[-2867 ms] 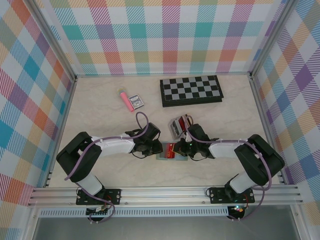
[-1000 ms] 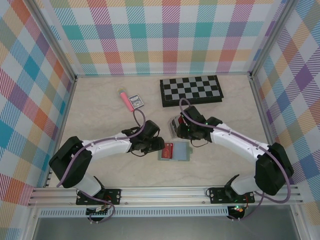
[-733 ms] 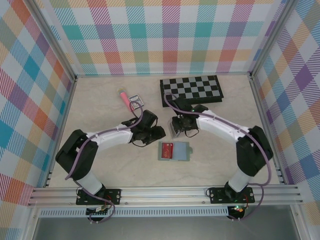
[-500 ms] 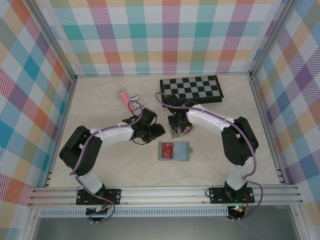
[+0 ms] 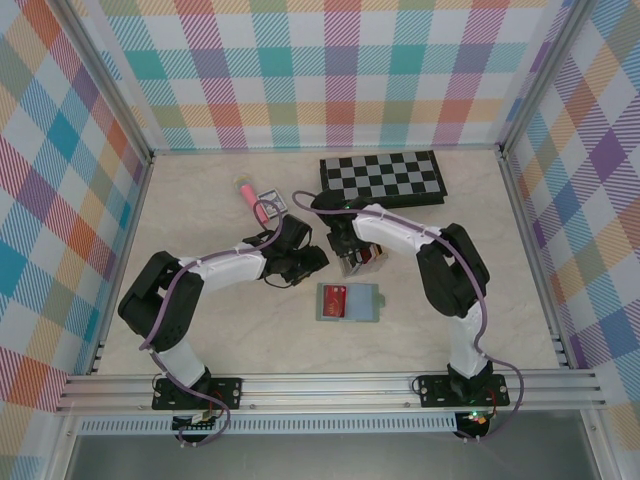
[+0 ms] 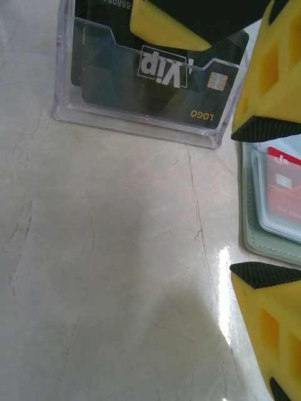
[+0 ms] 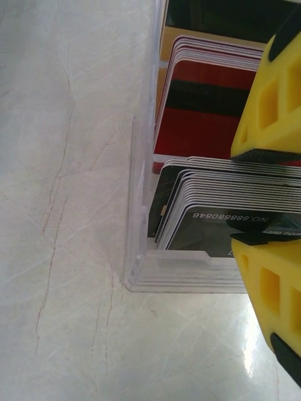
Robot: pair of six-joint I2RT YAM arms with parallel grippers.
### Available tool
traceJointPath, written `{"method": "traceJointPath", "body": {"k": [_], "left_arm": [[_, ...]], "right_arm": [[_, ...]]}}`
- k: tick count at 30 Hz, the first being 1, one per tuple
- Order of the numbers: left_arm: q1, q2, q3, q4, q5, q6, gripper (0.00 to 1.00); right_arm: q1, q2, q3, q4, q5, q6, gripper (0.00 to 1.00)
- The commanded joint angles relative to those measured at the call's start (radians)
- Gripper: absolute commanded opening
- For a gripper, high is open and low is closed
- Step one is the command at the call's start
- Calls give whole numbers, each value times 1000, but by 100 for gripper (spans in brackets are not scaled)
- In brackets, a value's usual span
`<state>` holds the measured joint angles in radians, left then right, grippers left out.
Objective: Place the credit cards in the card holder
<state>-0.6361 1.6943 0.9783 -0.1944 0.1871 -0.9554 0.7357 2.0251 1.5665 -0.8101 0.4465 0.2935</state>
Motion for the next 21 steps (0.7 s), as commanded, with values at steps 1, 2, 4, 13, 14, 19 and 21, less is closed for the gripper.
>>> {"method": "traceJointPath", "body": {"k": [1, 2, 4, 13, 14, 19, 21], "left_arm": [[12, 3, -12, 19, 12, -14, 55], [12, 2, -13, 19, 11, -14, 55], [13, 2, -13, 21, 13, -14, 55], [12, 1, -18, 21, 16, -15, 55], [12, 2, -18, 21, 17, -16, 55], [12, 8, -19, 23, 21, -17, 55], [12, 9, -18, 22, 21, -15, 55]], "right_arm": [[10, 10, 25, -62, 108, -17, 37], [10, 6, 24, -60, 113, -17, 36], [10, -6, 23, -57, 120, -17, 36], [10, -29, 23, -58, 149, -25, 30], [10, -30, 23, -61, 152, -24, 30], [10, -34, 18, -66, 164, -17, 28], [10, -35, 17, -67, 162, -17, 26]]}}
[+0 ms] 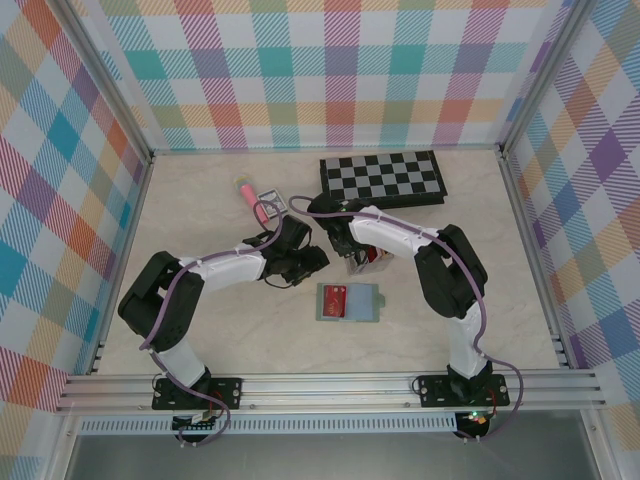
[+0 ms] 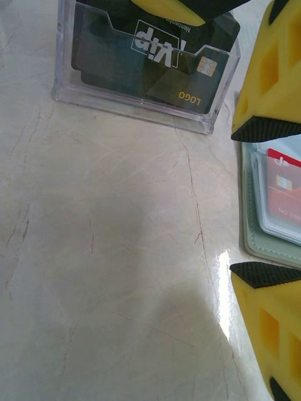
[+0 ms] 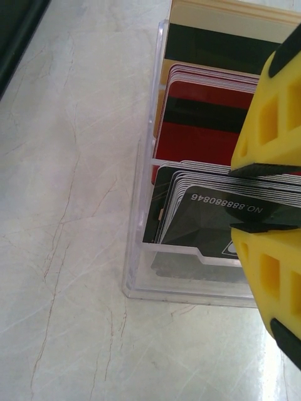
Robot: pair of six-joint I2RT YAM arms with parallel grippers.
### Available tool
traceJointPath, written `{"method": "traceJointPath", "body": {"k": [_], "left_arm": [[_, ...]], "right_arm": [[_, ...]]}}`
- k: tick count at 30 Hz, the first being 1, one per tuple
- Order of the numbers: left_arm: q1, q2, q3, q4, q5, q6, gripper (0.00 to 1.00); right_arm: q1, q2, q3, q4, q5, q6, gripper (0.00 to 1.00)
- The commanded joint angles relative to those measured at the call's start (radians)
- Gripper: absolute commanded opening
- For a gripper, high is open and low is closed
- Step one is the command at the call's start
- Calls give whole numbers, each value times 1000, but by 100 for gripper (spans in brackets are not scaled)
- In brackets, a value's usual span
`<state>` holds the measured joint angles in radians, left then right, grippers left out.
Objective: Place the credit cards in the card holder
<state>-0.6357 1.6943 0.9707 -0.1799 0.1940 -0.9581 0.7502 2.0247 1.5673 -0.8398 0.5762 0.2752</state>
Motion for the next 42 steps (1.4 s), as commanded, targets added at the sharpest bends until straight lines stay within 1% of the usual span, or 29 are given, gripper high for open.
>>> {"method": "traceJointPath", "body": {"k": [1, 9, 11, 17, 22, 24, 28, 36, 38, 40, 42], "left_arm": [[12, 11, -10, 8, 16, -13, 55], [11, 16, -7, 13, 25, -16, 55], [12, 16, -7, 13, 25, -16, 55], [11, 21, -7, 13, 32, -15, 55], [11, 21, -8, 14, 33, -16, 54], [11, 18, -9, 13, 32, -14, 54], [12, 3, -7, -1, 23, -7, 54], [11, -55, -22, -4, 23, 16, 55], [13, -89, -39, 24, 37, 20, 55], [22, -132, -67, 79, 73, 20, 56], [35, -176, -112, 172, 130, 6, 57]], "right_arm": [[-5, -35, 15, -38, 33, 1, 26], [-6, -50, 14, -41, 48, -2, 25], [-5, -50, 14, -39, 48, -4, 23], [-5, -49, 13, -42, 47, 0, 19], [-6, -67, 20, -54, 45, 2, 18], [-6, -89, 25, -59, 26, 1, 14], [-6, -151, 19, -58, -58, 18, 10], [-25, -272, -34, -22, -233, 84, 5], [-55, -335, -75, 20, -342, 113, 4], [-91, -412, -135, 77, -462, 145, 4], [-142, -497, -211, 162, -622, 178, 4]]}}
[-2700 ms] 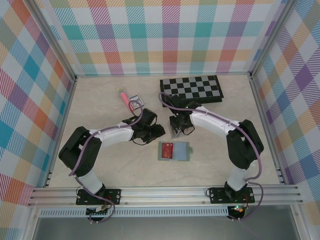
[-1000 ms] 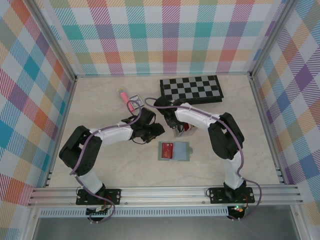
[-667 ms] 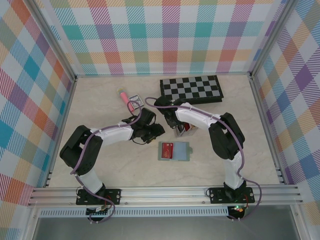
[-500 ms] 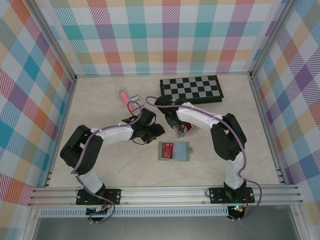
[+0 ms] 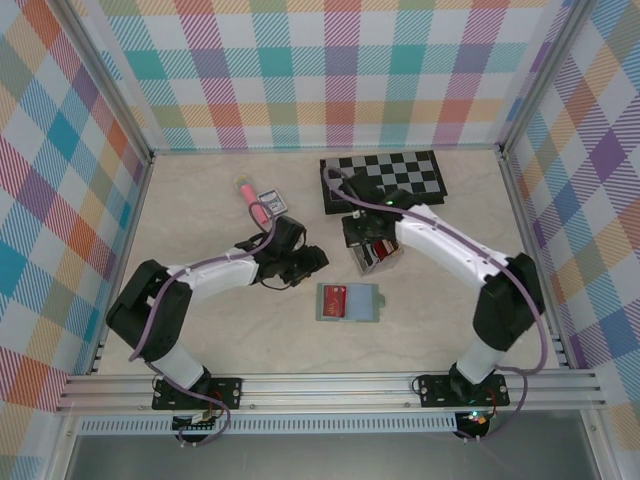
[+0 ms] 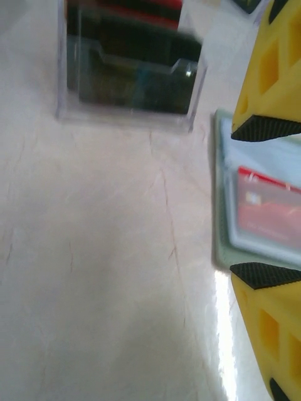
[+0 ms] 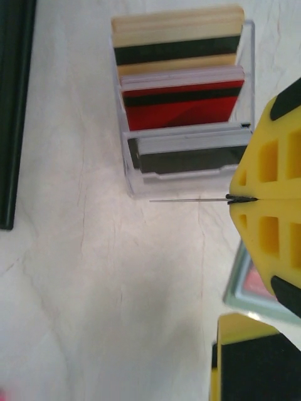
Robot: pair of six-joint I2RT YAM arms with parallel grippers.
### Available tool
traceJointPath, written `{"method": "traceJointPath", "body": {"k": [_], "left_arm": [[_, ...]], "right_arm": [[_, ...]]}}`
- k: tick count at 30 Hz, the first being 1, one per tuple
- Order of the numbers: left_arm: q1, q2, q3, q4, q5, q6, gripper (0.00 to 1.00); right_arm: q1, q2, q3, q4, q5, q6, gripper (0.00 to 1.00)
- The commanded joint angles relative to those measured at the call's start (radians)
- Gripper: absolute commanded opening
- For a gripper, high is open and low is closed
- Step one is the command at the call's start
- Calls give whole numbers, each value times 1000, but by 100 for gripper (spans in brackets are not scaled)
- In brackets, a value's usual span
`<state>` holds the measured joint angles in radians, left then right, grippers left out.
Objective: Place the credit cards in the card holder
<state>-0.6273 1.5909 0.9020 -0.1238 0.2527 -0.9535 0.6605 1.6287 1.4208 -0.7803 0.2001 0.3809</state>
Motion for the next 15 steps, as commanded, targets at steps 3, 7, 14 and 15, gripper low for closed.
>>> {"method": "traceJointPath", "body": {"k": [3, 7, 14, 15], "left_arm": [[58, -116, -96, 271, 197, -17, 61], [77, -112, -116, 465, 377, -58, 64], [72, -77, -99, 669, 500, -149, 64], [71, -76, -97, 669, 502, -148, 63]], "right_arm": [[-149, -216, -205, 256, -493, 158, 4], [-236, -304, -337, 401, -715, 246, 4], [-284, -341, -460, 565, -895, 352, 5], [-287, -344, -470, 583, -907, 363, 5]]}}
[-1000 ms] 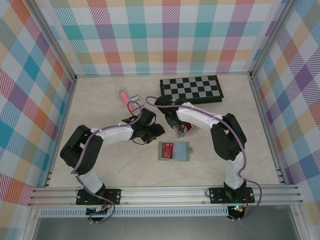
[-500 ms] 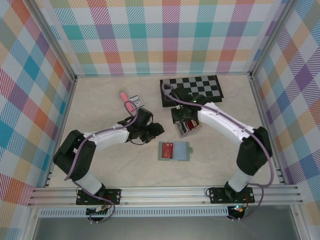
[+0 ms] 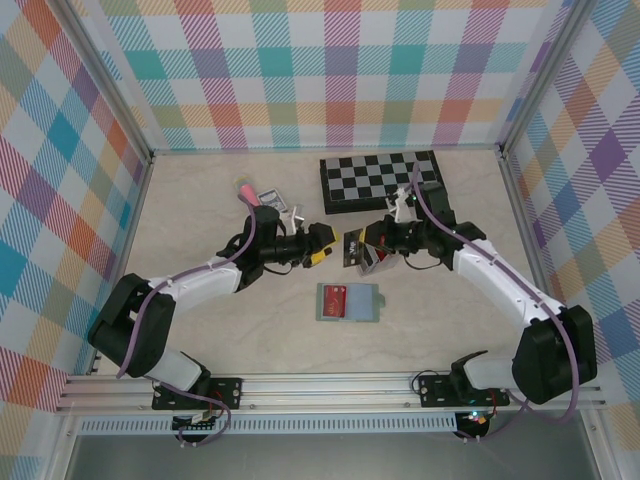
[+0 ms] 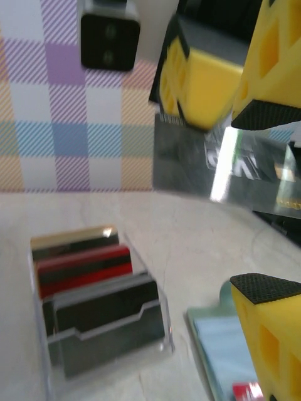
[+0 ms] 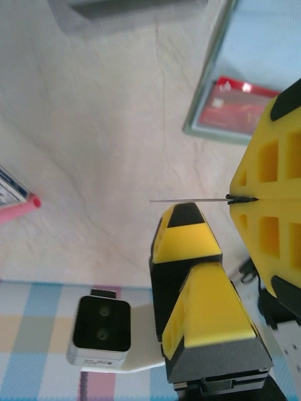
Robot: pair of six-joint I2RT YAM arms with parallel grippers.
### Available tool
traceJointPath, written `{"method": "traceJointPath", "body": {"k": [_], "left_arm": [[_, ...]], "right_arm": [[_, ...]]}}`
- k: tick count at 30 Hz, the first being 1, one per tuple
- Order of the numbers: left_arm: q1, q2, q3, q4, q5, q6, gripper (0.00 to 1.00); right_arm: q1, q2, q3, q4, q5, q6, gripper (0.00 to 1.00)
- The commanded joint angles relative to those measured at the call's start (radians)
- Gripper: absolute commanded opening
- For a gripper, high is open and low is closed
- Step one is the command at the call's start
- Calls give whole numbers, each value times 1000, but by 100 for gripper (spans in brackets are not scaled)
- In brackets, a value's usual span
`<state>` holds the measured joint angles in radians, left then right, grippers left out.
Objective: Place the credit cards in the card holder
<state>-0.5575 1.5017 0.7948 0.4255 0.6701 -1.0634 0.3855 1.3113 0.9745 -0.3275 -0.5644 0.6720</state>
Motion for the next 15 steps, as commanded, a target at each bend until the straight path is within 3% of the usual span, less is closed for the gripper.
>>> {"method": "traceJointPath", "body": {"k": [1, 6, 15], "left_arm": [[0, 12, 12, 118, 87, -37, 63], [-8, 14, 9, 134, 101, -40, 55], [-16, -2, 2, 157, 122, -38, 24]], "right_arm": [[-14, -30, -34, 149, -154, 84, 5], [-29, -30, -60, 208, -196, 125, 5], [-42, -4, -79, 261, -210, 167, 6]]}}
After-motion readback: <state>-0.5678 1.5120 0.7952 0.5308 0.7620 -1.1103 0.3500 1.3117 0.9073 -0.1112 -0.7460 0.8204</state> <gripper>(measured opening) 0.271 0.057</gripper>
